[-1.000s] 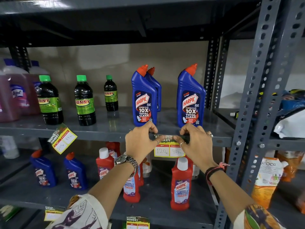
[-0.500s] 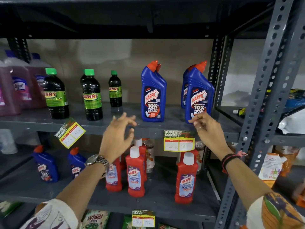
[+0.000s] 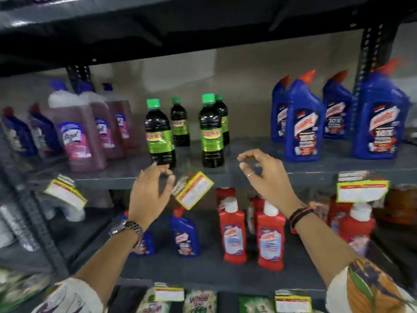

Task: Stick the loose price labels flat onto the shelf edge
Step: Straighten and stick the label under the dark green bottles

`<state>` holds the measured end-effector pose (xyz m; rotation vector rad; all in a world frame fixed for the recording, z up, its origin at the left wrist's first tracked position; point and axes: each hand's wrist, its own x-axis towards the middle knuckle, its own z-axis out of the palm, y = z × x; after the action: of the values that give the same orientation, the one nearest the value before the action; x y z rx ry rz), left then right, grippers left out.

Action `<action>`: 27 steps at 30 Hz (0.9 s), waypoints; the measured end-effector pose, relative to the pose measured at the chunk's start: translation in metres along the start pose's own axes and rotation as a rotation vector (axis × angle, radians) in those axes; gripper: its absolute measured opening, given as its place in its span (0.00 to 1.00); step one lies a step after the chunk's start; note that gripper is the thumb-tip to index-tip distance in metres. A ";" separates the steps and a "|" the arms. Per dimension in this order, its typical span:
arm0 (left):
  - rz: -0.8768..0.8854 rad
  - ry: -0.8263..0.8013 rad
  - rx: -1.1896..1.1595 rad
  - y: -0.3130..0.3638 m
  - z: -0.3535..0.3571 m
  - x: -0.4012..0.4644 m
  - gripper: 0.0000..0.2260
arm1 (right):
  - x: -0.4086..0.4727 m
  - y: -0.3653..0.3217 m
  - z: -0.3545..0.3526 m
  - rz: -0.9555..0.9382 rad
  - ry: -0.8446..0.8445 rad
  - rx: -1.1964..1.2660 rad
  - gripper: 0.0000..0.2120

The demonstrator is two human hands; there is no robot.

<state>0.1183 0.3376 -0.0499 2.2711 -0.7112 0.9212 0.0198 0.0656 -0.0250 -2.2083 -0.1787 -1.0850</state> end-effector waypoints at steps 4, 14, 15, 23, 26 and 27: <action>0.108 -0.173 0.079 -0.034 -0.011 0.002 0.19 | -0.002 -0.030 0.051 0.034 -0.031 0.012 0.11; 0.221 -0.215 0.064 -0.049 0.000 0.008 0.05 | 0.006 -0.062 0.101 0.108 0.021 -0.191 0.08; 0.217 -0.206 0.055 -0.049 0.002 0.007 0.04 | 0.008 -0.063 0.103 0.112 0.040 -0.203 0.05; 0.249 -0.160 0.036 -0.047 -0.009 0.015 0.02 | 0.012 -0.058 0.107 0.125 0.009 -0.357 0.10; 0.248 -0.139 0.016 -0.047 -0.012 0.018 0.03 | 0.012 -0.061 0.107 0.134 0.001 -0.365 0.09; 0.237 -0.134 0.014 -0.047 -0.013 0.019 0.04 | 0.012 -0.061 0.106 0.139 -0.009 -0.362 0.08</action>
<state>0.1551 0.3739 -0.0424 2.3117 -1.0542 0.8879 0.0735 0.1764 -0.0311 -2.5006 0.1801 -1.0971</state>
